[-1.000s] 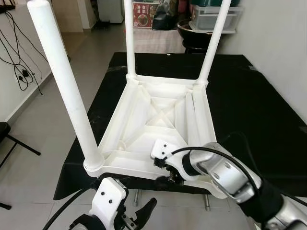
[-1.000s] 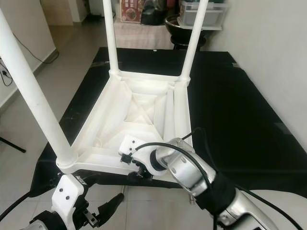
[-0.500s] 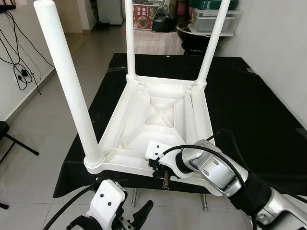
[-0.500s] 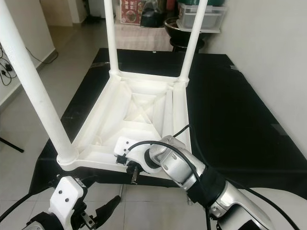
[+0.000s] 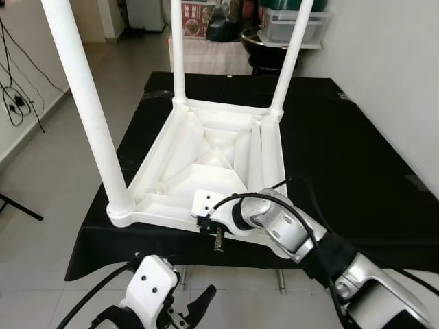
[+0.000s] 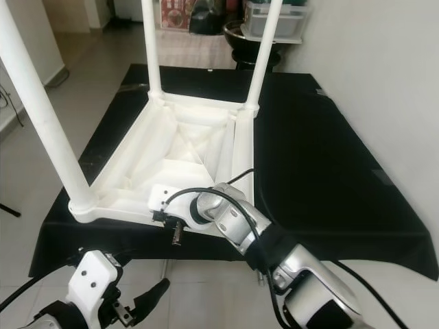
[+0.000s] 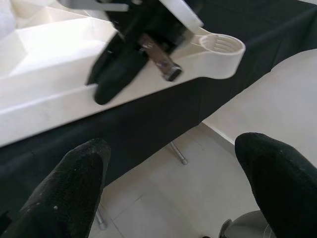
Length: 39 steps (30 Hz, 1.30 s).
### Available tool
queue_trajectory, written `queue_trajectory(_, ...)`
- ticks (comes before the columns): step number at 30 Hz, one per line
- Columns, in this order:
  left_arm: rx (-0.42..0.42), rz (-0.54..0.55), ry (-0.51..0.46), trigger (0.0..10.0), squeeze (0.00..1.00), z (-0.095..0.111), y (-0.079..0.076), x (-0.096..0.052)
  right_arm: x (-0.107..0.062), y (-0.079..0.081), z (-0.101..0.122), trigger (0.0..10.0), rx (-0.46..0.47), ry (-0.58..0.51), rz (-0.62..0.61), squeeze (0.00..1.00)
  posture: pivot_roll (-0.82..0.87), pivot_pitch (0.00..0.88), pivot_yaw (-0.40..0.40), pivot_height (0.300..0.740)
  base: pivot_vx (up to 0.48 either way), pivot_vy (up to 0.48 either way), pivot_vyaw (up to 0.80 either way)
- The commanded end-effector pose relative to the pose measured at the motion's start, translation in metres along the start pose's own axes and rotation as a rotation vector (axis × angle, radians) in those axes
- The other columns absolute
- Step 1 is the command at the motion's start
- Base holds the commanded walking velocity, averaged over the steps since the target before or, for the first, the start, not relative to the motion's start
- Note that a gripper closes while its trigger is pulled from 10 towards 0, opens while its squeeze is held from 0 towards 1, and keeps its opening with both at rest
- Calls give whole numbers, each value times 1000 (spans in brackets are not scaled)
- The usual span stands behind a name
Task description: Building children table
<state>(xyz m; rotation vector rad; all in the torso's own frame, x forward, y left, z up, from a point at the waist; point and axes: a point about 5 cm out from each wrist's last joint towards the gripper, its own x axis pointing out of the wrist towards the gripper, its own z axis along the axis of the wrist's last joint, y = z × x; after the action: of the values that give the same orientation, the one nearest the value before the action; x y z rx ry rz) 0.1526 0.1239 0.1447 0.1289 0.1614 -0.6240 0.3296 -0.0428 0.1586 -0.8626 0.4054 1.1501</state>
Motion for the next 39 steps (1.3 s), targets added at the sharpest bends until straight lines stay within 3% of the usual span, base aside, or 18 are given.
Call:
queue_trajectory(1, 17, 4, 10, 10000, 0, 2, 0, -3, -15, -30, 26, 0, -157, -68, -178, 0, 63, 87, -82, 740, 0, 0, 0)
queue_trajectory(3, 17, 4, 10, 10000, 0, 2, 0, -3, -15, -30, 26, 0, -157, -68, -178, 0, 63, 87, -82, 740, 0, 0, 0)
queue_trajectory(6, 15, 10, 12, 10000, 0, 3, 0, -5, -19, -40, 47, 0, -303, -179, -187, 0, 69, 95, -82, 740, 0, 0, 0)
queue_trajectory(11, 15, 13, 17, 10000, 0, 4, -1, -7, -18, -34, 70, 0, -393, -341, -121, 0, 83, 109, -80, 740, 0, 0, 0)
queue_trajectory(19, 16, 14, 25, 10000, 0, 5, -2, -10, -15, -20, 82, 0, -455, -443, -28, 0, 90, 116, -76, 740, 0, 0, 0)
queue_trajectory(27, 19, 12, 30, 10000, 0, 5, -1, -11, -14, -11, 81, 0, -472, -518, 51, 0, 92, 118, -69, 740, 0, 0, 0)
queue_trajectory(35, 24, 8, 33, 10000, 0, 6, 0, -10, -9, -10, 75, 0, -488, -497, 38, 0, 90, 115, -61, 740, 0, 0, 0)
queue_trajectory(36, 26, 7, 33, 10000, 0, 6, 1, -9, -4, -15, 72, 10000, -499, -439, -31, 0, 90, 115, -61, 740, 0, 0, 0)
queue_trajectory(38, 30, 6, 33, 10000, 0, 6, 2, -8, 4, -35, 65, 10000, -427, -294, -242, 0, 88, 115, -59, 740, 0, 0, 0)
queue_trajectory(39, 30, 6, 33, 10000, 0, 6, 2, -8, 4, -35, 65, 10000, -427, -294, -242, 0, 88, 115, -59, 740, 0, 0, 0)
